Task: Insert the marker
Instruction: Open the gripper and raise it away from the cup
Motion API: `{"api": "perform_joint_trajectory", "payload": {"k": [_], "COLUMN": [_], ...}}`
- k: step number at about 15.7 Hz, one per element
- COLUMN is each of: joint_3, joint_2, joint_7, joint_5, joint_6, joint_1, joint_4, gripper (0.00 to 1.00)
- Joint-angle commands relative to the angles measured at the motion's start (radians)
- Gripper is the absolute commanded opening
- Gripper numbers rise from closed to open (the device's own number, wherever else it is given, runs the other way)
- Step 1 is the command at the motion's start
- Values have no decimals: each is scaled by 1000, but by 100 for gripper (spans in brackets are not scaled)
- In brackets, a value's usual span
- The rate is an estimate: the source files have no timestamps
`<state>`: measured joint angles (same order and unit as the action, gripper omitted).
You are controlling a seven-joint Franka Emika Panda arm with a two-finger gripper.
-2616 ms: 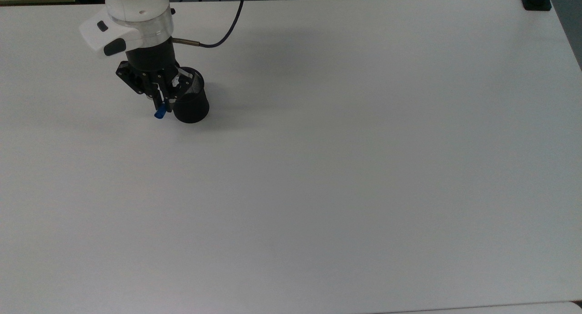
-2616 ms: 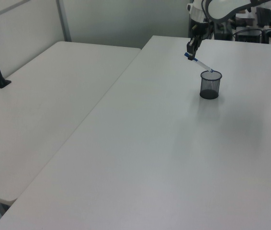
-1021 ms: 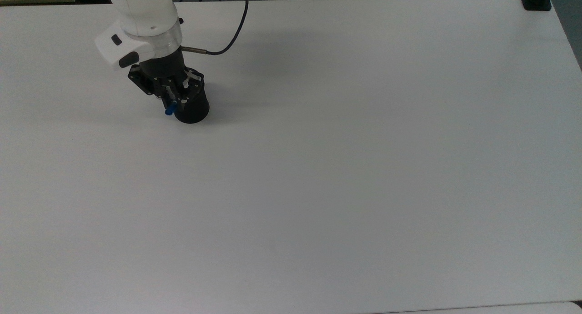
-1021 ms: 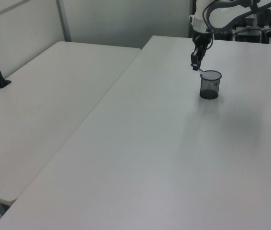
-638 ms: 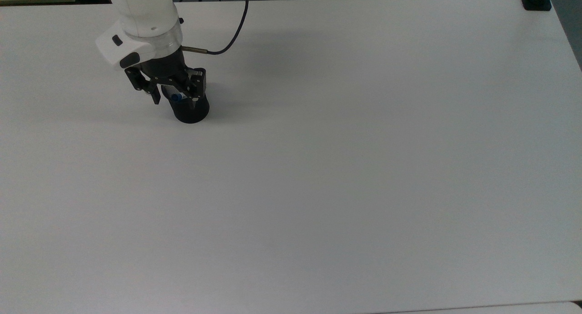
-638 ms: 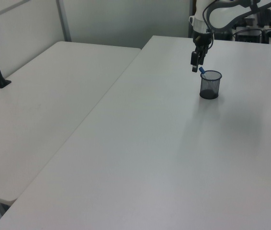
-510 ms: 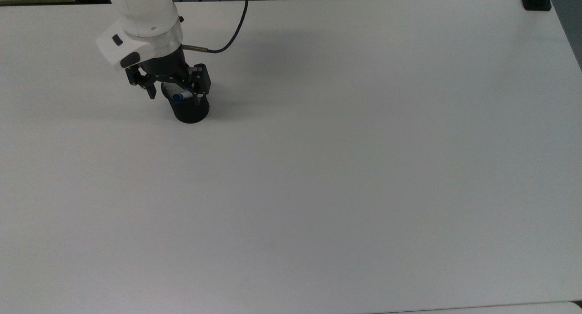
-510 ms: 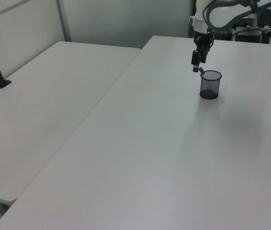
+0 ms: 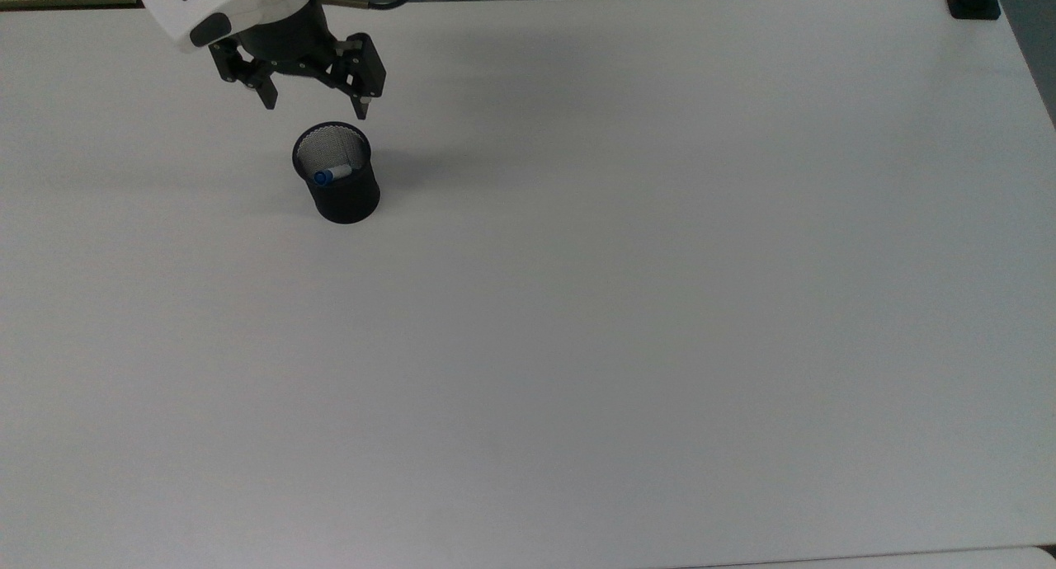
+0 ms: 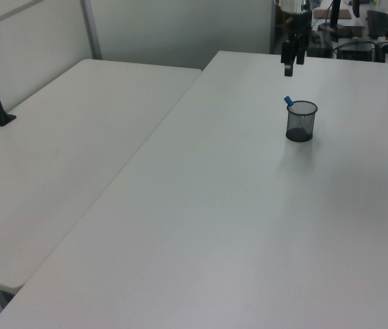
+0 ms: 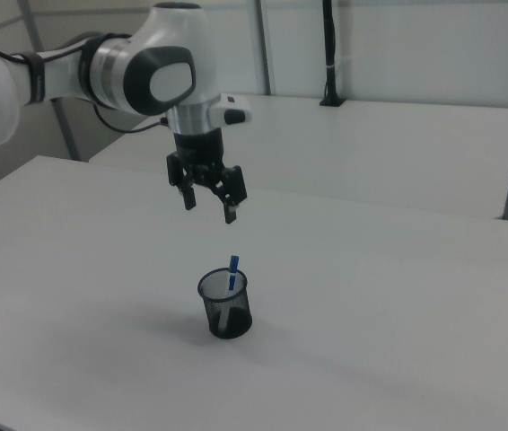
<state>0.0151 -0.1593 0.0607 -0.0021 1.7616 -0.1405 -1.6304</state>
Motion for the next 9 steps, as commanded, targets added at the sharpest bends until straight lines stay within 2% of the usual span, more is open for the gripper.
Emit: {"api": "perform_joint_trajectory", "payload": {"k": [1,6,9], "joint_3": [-4,3,6], "joint_2": [55,135,136], "joint_7": [-15,-19,-30], "joint_5": [16,14,16], "joint_6": [-78,-140,-134], "joint_1": [25,38,32], "joint_4": [20,21,23], "gripper": [100,100,100]}}
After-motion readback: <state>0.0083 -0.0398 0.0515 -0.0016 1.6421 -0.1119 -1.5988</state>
